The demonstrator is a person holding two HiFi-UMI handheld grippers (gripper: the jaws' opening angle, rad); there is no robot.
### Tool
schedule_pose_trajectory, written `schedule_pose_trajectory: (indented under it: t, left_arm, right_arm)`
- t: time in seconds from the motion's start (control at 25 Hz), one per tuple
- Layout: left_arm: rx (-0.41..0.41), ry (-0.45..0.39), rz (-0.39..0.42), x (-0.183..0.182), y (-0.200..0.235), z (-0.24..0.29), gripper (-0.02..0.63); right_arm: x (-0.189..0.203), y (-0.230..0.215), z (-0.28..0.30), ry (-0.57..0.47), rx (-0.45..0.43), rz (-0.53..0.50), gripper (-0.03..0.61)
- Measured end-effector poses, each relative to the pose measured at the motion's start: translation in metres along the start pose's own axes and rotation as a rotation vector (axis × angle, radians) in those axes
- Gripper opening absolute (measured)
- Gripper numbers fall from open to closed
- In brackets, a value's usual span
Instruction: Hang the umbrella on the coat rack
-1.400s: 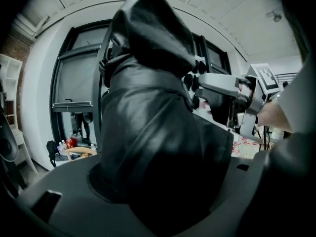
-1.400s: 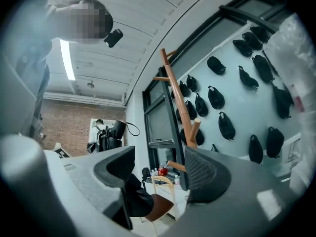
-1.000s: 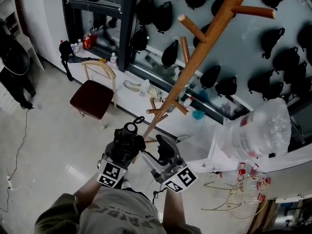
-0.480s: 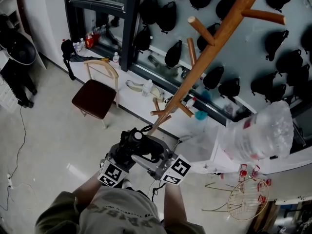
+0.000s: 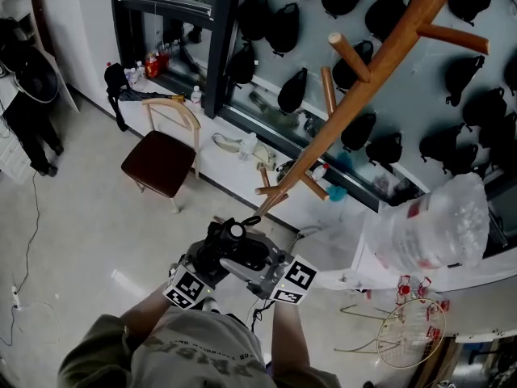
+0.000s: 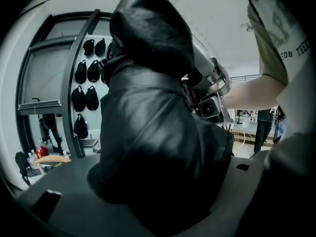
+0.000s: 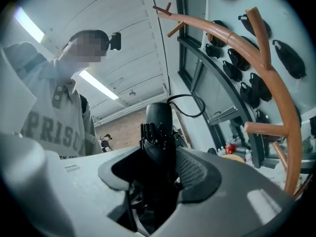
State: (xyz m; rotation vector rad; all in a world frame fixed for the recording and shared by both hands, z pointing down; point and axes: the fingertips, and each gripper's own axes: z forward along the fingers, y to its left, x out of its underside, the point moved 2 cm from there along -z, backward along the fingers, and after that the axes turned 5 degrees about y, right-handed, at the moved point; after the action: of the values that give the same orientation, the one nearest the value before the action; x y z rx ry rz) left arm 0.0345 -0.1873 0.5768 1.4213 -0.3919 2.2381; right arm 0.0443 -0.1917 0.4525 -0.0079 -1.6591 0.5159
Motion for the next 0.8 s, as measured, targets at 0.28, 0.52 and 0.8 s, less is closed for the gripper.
schedule_pose_trajectory:
  t: [0.28,0.52,0.8]
  left_arm:
    - [0.043,0.004,0.002,0.005,0.000,0.007,0.308]
    - [0.063,0.036,0.010,0.011,-0.001,0.016,0.390]
    - [-0.005,0.094,-0.033,0.022,0.014,0.013,0.456]
  right_arm:
    - [0.004,-0.003,0.000,0.008,0.034,-0.019,0.175]
    - [0.010,-0.010,-0.004,0.027,0.070,-0.031,0.169]
    - [0.015,-0.026,-0.006,0.042,0.145,-0.037,0.169]
